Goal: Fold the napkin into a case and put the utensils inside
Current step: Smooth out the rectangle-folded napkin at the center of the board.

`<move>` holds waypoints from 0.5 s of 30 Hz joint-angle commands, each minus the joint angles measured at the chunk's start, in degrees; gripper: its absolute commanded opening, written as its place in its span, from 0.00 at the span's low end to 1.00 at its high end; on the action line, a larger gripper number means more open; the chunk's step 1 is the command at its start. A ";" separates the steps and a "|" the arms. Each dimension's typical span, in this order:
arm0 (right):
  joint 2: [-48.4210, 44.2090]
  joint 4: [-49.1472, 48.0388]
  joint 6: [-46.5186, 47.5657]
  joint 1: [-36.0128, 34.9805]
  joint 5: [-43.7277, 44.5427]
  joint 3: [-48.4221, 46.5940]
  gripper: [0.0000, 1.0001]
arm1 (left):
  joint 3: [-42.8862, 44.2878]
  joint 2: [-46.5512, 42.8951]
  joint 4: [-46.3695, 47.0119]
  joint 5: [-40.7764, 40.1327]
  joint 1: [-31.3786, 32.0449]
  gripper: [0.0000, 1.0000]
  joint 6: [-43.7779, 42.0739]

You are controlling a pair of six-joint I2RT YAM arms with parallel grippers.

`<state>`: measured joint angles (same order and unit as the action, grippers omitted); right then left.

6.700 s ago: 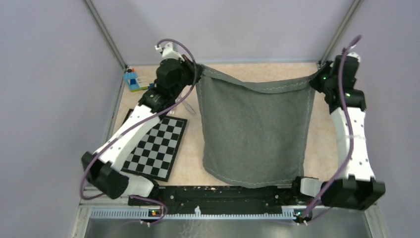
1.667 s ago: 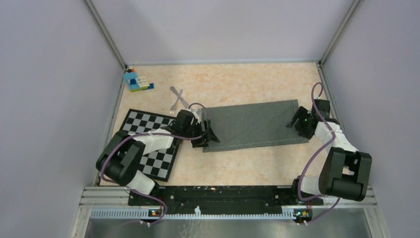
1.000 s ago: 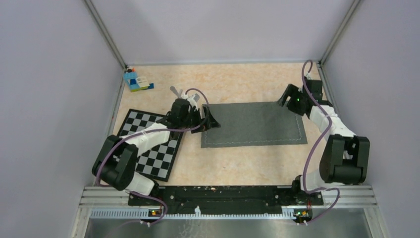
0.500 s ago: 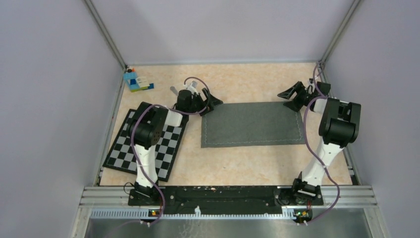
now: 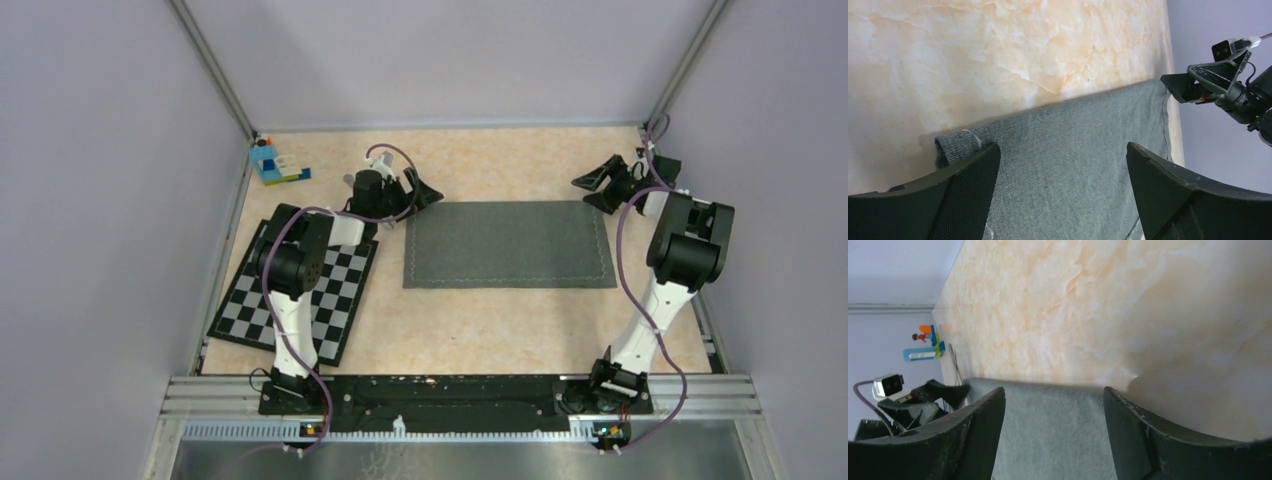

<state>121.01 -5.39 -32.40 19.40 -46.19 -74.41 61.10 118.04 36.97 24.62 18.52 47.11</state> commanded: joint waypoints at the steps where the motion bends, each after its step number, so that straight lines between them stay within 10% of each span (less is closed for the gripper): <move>1: -10.80 -1.22 -0.65 -1.47 0.21 3.11 0.71 | 2.91 -5.24 -3.75 3.94 0.08 0.99 -1.48; 15: -0.59 -3.14 0.51 1.95 -0.81 2.49 0.70 | 4.56 5.83 0.49 1.15 -2.87 0.99 1.11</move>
<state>116.51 -8.51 -33.67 19.99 -47.29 -68.69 63.70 121.23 37.17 28.80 17.52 49.39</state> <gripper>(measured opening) 0.702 0.986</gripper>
